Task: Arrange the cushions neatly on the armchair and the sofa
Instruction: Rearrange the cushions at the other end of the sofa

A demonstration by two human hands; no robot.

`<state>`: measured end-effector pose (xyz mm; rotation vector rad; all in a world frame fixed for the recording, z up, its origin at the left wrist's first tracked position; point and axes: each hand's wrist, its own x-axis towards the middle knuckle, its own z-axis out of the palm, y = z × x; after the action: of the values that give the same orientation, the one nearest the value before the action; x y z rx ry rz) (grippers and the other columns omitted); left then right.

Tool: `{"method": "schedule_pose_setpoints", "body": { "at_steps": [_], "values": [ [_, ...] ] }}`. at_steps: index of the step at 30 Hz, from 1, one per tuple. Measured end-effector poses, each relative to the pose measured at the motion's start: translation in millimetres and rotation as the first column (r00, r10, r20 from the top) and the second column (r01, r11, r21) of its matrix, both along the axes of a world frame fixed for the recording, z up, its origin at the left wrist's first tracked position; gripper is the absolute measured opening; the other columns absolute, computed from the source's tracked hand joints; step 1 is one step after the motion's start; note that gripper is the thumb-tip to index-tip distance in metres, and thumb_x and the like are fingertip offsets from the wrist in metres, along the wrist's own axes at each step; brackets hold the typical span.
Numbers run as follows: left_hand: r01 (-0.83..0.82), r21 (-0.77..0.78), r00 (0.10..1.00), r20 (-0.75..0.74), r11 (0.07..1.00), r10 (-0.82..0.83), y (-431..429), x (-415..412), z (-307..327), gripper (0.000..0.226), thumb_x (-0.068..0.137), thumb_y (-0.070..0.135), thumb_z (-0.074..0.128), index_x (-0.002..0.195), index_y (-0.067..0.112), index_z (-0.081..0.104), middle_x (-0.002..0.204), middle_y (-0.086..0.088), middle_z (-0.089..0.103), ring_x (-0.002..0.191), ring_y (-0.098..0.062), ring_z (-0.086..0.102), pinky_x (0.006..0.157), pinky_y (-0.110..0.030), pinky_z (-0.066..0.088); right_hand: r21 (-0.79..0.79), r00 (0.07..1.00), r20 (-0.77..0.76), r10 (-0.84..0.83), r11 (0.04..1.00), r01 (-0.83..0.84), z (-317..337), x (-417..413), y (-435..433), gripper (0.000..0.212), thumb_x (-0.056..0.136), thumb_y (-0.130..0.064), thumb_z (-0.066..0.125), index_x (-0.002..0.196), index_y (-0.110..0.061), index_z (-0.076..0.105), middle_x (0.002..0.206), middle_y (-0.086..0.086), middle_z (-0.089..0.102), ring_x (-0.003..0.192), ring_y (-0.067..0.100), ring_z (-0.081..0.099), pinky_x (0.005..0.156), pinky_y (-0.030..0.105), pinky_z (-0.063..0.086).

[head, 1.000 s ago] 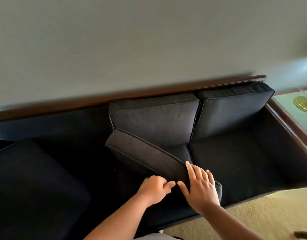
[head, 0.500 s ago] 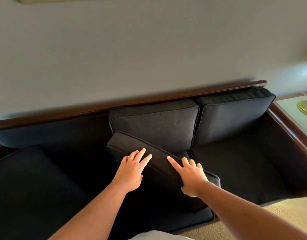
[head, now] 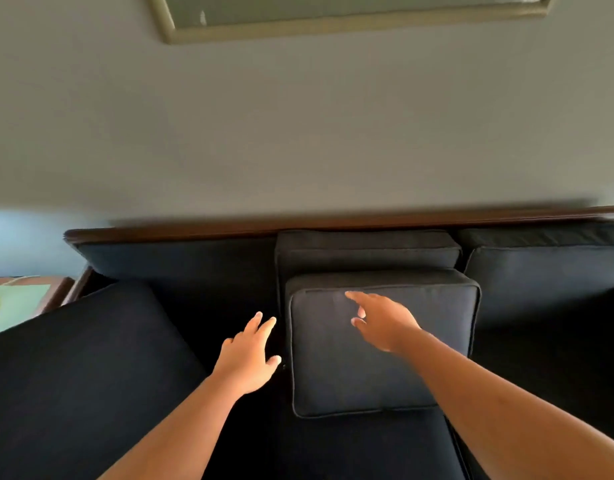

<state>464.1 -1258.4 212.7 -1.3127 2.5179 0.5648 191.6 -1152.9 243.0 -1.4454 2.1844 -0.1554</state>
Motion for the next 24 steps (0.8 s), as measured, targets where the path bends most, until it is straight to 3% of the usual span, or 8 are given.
{"method": "schedule_pose_setpoints", "body": {
  "at_steps": [5,14,19,24],
  "values": [
    [-0.221,0.093,0.974,-0.037,0.971,0.225,-4,88,0,0.074,0.098,0.044,0.057,0.159,0.035,0.015,0.169,0.007,0.0,0.131,-0.012,0.05,0.12,-0.046,0.024,0.017,0.977,0.125,0.173,0.984,-0.176,-19,84,-42,0.042,0.1,-0.034,0.052,0.141,-0.041,0.053,0.119,-0.013,0.063,0.108,0.012,0.061,0.092,0.034,0.051],
    [-0.541,0.057,0.841,0.002,0.839,0.541,-39,258,-10,0.068,0.098,0.045,0.058,0.156,0.033,0.026,0.169,0.005,0.008,0.134,-0.015,0.051,0.117,-0.048,0.029,0.056,0.908,0.175,0.38,0.917,-0.394,-28,210,-107,0.041,0.101,-0.037,0.052,0.141,-0.041,0.05,0.119,-0.017,0.062,0.108,0.004,0.06,0.091,0.027,0.05],
    [-0.592,0.026,0.806,0.003,0.806,0.592,-72,355,-20,0.071,0.096,0.046,0.061,0.156,0.031,0.027,0.169,0.001,0.009,0.146,-0.022,0.036,0.116,-0.052,0.03,0.095,0.899,0.164,0.407,0.9,-0.425,-32,287,-153,0.041,0.101,-0.037,0.052,0.141,-0.041,0.051,0.115,-0.017,0.063,0.104,0.005,0.062,0.092,0.031,0.053],
    [-0.676,-0.039,0.736,-0.01,0.735,0.677,-107,458,-22,0.08,0.095,0.048,0.062,0.159,0.033,0.017,0.169,-0.003,-0.004,0.154,-0.032,0.015,0.12,-0.055,0.024,0.088,0.87,0.214,0.445,0.878,-0.471,-30,387,-194,0.04,0.1,-0.037,0.054,0.139,-0.04,0.053,0.113,-0.017,0.062,0.103,0.005,0.061,0.092,0.029,0.051]
  ]
}}
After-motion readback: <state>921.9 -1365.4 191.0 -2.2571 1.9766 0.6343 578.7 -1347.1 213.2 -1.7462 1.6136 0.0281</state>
